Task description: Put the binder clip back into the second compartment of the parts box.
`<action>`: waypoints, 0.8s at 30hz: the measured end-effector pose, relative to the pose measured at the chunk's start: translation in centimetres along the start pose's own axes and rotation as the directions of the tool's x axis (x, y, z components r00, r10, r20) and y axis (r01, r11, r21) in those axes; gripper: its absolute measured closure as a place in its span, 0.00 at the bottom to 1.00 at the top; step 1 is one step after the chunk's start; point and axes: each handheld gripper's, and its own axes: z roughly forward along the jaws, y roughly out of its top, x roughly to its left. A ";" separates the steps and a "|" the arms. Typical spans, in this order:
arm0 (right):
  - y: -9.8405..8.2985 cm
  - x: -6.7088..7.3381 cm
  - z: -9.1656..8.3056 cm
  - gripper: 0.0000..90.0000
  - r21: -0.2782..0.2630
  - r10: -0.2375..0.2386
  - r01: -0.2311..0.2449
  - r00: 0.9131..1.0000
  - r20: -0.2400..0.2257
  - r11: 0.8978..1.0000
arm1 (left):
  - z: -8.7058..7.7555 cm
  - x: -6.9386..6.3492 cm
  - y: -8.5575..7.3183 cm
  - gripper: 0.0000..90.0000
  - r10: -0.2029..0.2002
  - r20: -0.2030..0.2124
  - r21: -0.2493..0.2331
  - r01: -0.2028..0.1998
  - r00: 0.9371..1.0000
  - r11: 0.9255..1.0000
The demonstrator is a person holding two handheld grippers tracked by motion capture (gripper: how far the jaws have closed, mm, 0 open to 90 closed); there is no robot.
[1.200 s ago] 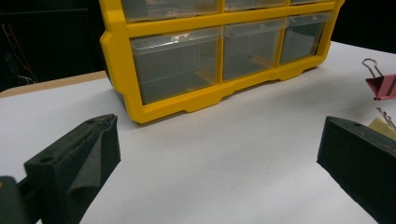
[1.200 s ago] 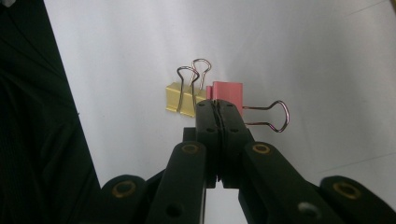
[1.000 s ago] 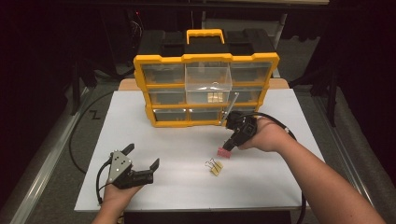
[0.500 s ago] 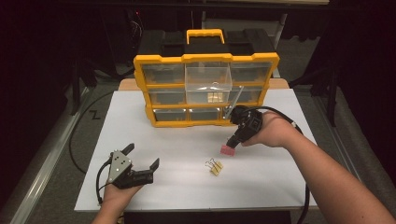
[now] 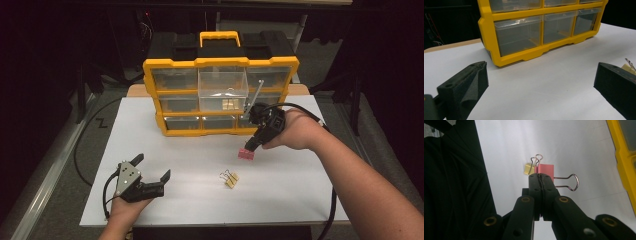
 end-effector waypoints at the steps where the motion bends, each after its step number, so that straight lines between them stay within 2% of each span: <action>1: 0.0 0.1 -0.2 1.00 0.005 0.011 -0.011 1.000 0.001 1.000 | 0.0 0.0 0.0 0.00 -0.001 0.000 0.000 0.001 1.000 1.000; 6: 0.1 0.1 -1.2 1.00 -0.002 -0.004 0.004 1.000 0.015 1.000 | 0.0 0.0 0.0 0.00 0.002 0.001 0.004 -0.002 1.000 1.000; 11: 0.3 0.1 -2.2 1.00 0.002 0.011 -0.011 1.000 0.027 1.000 | 0.0 0.0 0.0 0.00 0.002 0.001 0.005 -0.002 1.000 1.000; 15: 0.6 0.2 -3.0 1.00 0.003 -0.005 0.005 0.999 0.033 1.000 | 0.0 0.0 0.0 0.00 0.003 0.002 0.005 -0.003 1.000 1.000; 24: 1.2 0.8 -4.6 1.00 -0.009 -0.003 0.003 0.999 0.052 1.000 | 0.0 0.0 0.0 0.00 0.004 0.000 0.003 -0.004 1.000 1.000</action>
